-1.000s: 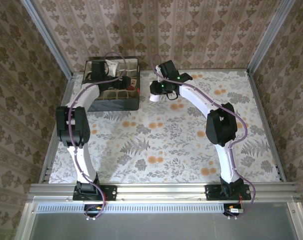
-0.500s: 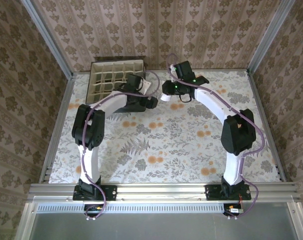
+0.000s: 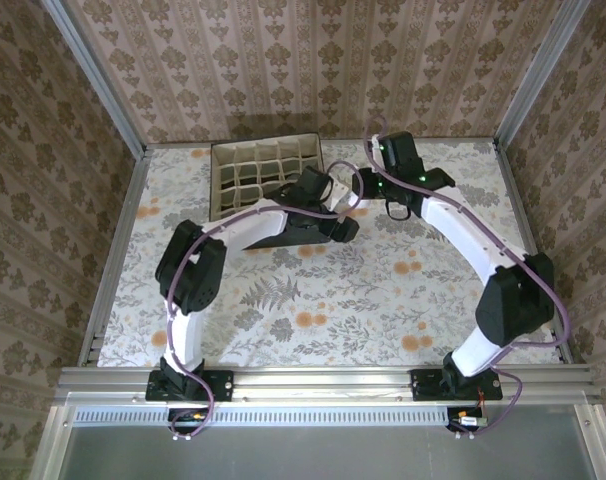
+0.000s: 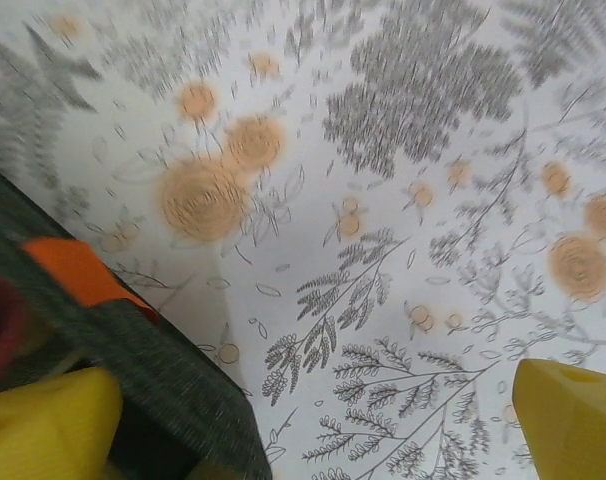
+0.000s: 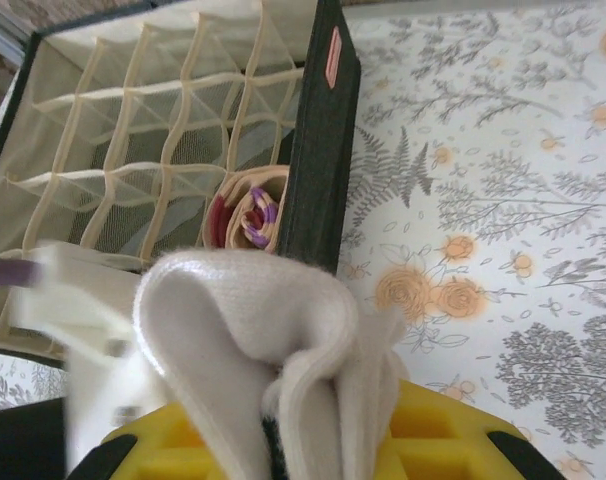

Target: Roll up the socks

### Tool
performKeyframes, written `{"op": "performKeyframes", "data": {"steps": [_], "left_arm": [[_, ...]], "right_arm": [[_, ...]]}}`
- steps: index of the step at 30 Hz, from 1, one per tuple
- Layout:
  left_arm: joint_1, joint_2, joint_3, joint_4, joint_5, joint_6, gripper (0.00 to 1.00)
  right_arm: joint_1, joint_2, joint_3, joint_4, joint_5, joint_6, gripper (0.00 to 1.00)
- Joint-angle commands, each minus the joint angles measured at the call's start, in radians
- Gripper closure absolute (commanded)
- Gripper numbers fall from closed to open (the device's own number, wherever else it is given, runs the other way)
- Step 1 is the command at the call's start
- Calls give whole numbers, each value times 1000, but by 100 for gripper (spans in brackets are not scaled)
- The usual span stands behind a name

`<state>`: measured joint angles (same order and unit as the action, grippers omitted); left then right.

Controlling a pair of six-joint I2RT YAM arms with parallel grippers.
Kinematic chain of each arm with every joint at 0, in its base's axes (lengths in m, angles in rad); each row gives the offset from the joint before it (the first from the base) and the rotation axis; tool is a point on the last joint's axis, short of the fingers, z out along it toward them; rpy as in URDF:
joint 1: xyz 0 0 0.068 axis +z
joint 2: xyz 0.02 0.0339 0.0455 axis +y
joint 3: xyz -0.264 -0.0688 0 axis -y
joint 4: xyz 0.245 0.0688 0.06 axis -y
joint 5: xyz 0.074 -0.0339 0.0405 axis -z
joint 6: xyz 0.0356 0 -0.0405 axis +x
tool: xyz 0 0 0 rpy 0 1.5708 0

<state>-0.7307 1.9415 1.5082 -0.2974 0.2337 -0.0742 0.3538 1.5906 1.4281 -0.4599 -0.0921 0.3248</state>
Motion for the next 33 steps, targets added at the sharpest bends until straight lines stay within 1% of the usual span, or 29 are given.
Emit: {"op": "performKeyframes", "data": {"steps": [1,4,7,9,10,13,15,16,18,21,23,25,33], "left_arm": [[36,-133,-21,-35,-49,21,0],[107,-213,-65,-84,-87,-4,0],[215,-285,-104,-148,-80,-26,0],[284,-326,-125,-191,-105,-12,0],[326,-344,-141,-203,-136,-8,0],[416,-383,-167,-261,-214,15,0],[476,-393,-181,-304,-228,16,0],[509,-398,-193,-317,-221,5,0],[586,-413,-236,-319,-164,-31,0],[680,-455,-324,-263,-69,-87,1],[721,-487,-378,-224,-28,-106,3],[740,-509,-410,-202,-9,-105,4],[748,-484,-414,-229,2,-54,8]], "right_arm": [[5,-37,-15,41,62,3,100],[37,-6,16,40,90,-13,100],[96,64,84,38,117,-39,100],[151,136,161,38,136,-72,100],[181,175,209,35,142,-89,100],[252,311,358,25,140,-125,100],[291,398,458,11,128,-150,100],[311,444,513,3,124,-163,100],[347,522,602,-11,120,-195,100],[382,600,662,-3,105,-236,100],[391,631,666,9,92,-249,100],[392,659,666,11,88,-247,100],[380,740,667,21,135,-263,100]]}}
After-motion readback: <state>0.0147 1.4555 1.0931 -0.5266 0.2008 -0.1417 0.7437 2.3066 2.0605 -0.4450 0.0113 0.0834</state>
